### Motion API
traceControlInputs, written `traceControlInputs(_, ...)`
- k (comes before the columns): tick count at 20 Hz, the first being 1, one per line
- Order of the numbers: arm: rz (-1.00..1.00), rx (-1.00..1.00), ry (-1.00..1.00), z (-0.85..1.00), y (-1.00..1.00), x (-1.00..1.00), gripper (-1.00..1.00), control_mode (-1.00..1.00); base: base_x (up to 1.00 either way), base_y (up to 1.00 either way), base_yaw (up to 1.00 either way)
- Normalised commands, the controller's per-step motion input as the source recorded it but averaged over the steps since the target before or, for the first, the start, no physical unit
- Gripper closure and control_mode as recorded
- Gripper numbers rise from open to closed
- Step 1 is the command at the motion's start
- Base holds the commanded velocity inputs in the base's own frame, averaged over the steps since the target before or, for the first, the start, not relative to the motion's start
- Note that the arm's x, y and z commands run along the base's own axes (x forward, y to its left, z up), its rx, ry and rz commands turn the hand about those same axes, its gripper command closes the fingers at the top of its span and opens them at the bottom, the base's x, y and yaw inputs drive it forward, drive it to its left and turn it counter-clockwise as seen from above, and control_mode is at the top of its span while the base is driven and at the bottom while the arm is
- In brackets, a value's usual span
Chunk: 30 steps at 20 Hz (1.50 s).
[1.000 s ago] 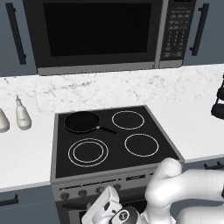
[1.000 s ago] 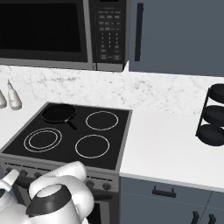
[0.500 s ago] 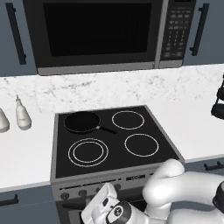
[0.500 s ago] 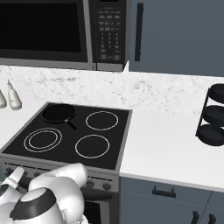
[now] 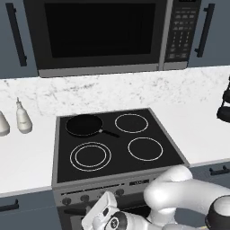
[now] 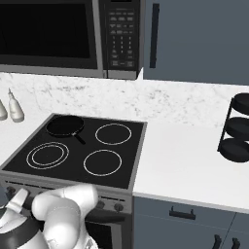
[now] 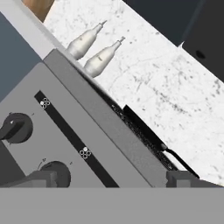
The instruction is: Turn off the rear left burner of the stove.
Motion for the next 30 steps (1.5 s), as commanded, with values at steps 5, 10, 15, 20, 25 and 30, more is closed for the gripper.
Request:
traceControlInputs(5,0.0,0.0,-0.07,-0.28,0.29,0.0,-1.0,-1.0,0.0,0.0,0.0)
traceControlInputs(10,0.0,0.0,-0.06,-0.17,0.06,0.1,-1.0,-1.0,0.0,0.0,0.0)
traceControlInputs(15,0.0,0.0,0.0,-0.02,-0.01,0.34,-1.0,-1.0,0.0,0.0,0.0)
traceControlInputs(20,0.0,0.0,0.0,-0.03,0.0,0.37,-1.0,-1.0,0.0,0.0,0.0)
traceControlInputs(25,0.0,0.0,0.0,-0.36,0.0,0.03,-1.0,-1.0,0.0,0.0,0.0)
traceControlInputs(30,0.0,0.0,-0.01,-0.2,0.06,0.14,-1.0,-1.0,0.0,0.0,0.0)
